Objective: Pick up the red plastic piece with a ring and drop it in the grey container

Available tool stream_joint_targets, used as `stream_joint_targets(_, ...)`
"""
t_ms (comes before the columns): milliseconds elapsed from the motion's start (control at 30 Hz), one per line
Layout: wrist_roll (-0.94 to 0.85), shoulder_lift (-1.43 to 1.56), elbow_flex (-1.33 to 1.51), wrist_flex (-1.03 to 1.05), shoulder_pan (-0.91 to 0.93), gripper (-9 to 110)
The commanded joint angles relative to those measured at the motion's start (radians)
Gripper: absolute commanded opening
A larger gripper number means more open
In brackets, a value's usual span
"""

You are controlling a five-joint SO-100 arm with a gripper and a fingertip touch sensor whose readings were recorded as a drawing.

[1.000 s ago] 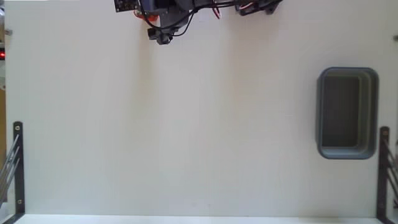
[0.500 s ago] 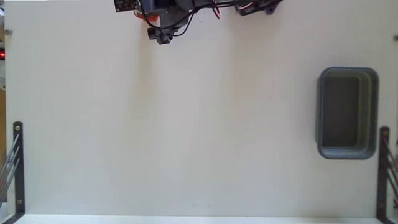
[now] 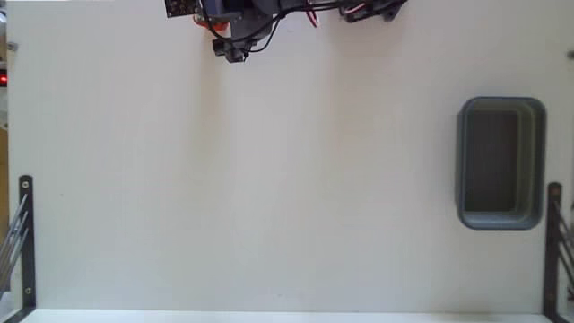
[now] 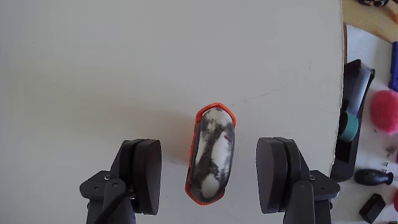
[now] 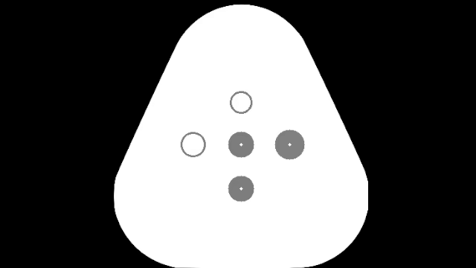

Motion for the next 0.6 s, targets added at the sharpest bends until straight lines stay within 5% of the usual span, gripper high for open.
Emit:
stream_joint_targets(0,0.005,0.043,0.004,-0.015,0.023,92)
stream_joint_targets(567,0.005,0.043,0.004,-0.015,0.023,87)
